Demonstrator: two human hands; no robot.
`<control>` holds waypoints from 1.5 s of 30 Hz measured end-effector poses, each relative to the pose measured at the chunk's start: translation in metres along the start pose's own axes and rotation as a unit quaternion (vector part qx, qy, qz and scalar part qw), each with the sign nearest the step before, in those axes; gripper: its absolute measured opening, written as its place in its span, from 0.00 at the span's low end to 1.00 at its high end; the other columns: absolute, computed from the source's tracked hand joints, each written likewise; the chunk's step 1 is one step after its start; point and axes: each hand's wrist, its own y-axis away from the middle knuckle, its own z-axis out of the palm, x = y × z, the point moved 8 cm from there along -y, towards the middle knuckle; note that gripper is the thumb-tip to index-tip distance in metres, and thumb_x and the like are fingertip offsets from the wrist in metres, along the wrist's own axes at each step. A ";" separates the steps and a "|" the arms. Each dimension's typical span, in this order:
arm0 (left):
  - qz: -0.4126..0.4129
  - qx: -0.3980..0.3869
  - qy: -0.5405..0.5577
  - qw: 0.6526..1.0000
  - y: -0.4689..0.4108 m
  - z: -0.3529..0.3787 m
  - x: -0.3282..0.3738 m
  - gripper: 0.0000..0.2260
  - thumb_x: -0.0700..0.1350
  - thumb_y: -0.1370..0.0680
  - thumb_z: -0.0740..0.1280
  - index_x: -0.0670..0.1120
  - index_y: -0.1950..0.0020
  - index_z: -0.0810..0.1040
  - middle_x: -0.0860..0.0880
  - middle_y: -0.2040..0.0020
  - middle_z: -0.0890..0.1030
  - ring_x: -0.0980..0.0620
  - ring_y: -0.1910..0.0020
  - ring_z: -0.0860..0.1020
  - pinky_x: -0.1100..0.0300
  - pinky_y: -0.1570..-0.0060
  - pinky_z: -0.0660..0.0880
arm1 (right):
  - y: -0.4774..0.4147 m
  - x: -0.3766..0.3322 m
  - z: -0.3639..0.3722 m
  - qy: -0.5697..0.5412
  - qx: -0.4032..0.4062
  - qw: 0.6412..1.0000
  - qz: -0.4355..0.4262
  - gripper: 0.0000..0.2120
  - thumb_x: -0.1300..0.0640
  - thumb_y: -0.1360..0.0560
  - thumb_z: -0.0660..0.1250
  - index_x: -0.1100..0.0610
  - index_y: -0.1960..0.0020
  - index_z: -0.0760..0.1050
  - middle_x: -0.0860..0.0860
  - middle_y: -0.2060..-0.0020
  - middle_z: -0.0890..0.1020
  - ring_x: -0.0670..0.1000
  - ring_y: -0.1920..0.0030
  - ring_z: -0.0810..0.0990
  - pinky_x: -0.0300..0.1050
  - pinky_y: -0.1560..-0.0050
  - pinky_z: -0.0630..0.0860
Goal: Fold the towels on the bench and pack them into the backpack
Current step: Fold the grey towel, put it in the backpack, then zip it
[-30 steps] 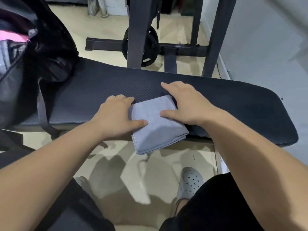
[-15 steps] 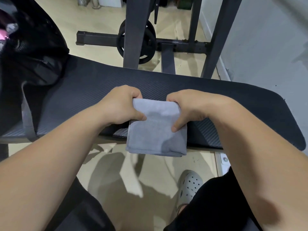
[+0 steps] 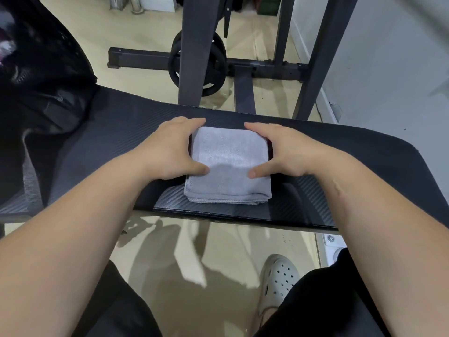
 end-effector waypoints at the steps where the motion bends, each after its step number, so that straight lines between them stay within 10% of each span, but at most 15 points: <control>1: 0.003 0.006 -0.005 1.000 0.001 0.000 0.002 0.46 0.54 0.36 0.81 0.53 0.21 0.63 0.52 0.34 0.71 0.47 0.30 0.67 0.48 0.31 0.68 | 0.001 -0.001 0.000 0.008 0.003 1.000 0.004 0.53 0.42 0.37 0.82 0.41 0.20 0.56 0.44 0.24 0.66 0.49 0.26 0.64 0.44 0.29 0.63; 5: 0.058 0.084 -0.067 0.993 0.006 -0.010 0.024 0.23 0.48 0.35 0.78 0.55 0.43 0.76 0.54 0.50 0.74 0.48 0.44 0.72 0.48 0.46 0.73 | -0.001 -0.012 -0.004 0.026 0.080 0.996 -0.008 0.31 0.45 0.36 0.81 0.42 0.38 0.71 0.46 0.44 0.78 0.52 0.44 0.76 0.50 0.47 0.75; 10: 0.072 0.185 -0.100 0.975 0.012 -0.012 0.030 0.11 0.39 0.31 0.71 0.48 0.58 0.69 0.49 0.59 0.71 0.44 0.57 0.71 0.52 0.61 0.66 | 0.010 -0.036 -0.010 0.094 0.274 0.956 -0.038 0.15 0.53 0.29 0.74 0.52 0.46 0.73 0.51 0.51 0.74 0.55 0.52 0.74 0.49 0.58 0.71; 18: 0.094 0.232 -0.116 0.961 0.035 0.002 0.035 0.12 0.34 0.30 0.65 0.43 0.48 0.70 0.45 0.61 0.77 0.38 0.63 0.74 0.48 0.65 0.70 | 0.043 -0.041 0.006 0.023 0.221 0.969 -0.110 0.25 0.47 0.33 0.78 0.47 0.41 0.71 0.43 0.43 0.72 0.49 0.43 0.70 0.47 0.48 0.72; 24: 0.123 0.158 -0.177 0.964 0.061 0.032 0.040 0.31 0.51 0.23 0.67 0.47 0.22 0.64 0.43 0.23 0.67 0.40 0.28 0.69 0.38 0.31 0.65 | 0.053 -0.038 0.015 0.065 0.255 0.956 -0.129 0.13 0.58 0.30 0.74 0.52 0.47 0.77 0.47 0.44 0.75 0.53 0.45 0.71 0.53 0.47 0.74; 32: 0.057 0.061 -0.232 0.969 0.077 0.074 0.034 0.44 0.71 0.24 0.51 0.45 0.18 0.42 0.42 0.18 0.40 0.37 0.20 0.41 0.34 0.24 0.45 | 0.052 -0.034 0.008 -0.022 0.292 0.952 -0.089 0.21 0.38 0.22 0.60 0.52 0.57 0.81 0.45 0.51 0.80 0.51 0.45 0.74 0.53 0.43 0.73; 36: 0.052 0.045 -0.245 0.967 0.080 0.078 0.034 0.44 0.70 0.23 0.49 0.44 0.18 0.39 0.41 0.18 0.37 0.35 0.20 0.39 0.31 0.26 0.46 | 0.048 -0.056 0.002 0.046 0.348 0.931 -0.103 0.17 0.46 0.19 0.56 0.52 0.43 0.80 0.49 0.44 0.81 0.55 0.37 0.75 0.59 0.38 0.72; 40: 0.027 0.022 -0.187 0.982 0.076 0.071 0.033 0.40 0.68 0.20 0.49 0.46 0.18 0.39 0.45 0.18 0.37 0.41 0.20 0.37 0.31 0.26 0.45 | 0.016 -0.042 0.038 0.081 0.164 0.983 -0.002 0.24 0.43 0.15 0.48 0.47 0.20 0.60 0.49 0.20 0.62 0.56 0.19 0.50 0.63 0.22 0.51; 45: -0.056 0.034 -0.063 0.996 0.050 0.036 0.039 0.31 0.61 0.16 0.45 0.47 0.17 0.46 0.49 0.17 0.45 0.48 0.18 0.43 0.34 0.24 0.42 | 0.007 -0.029 0.044 0.019 0.110 0.993 0.035 0.28 0.41 0.15 0.44 0.48 0.17 0.51 0.48 0.18 0.52 0.55 0.18 0.42 0.64 0.21 0.43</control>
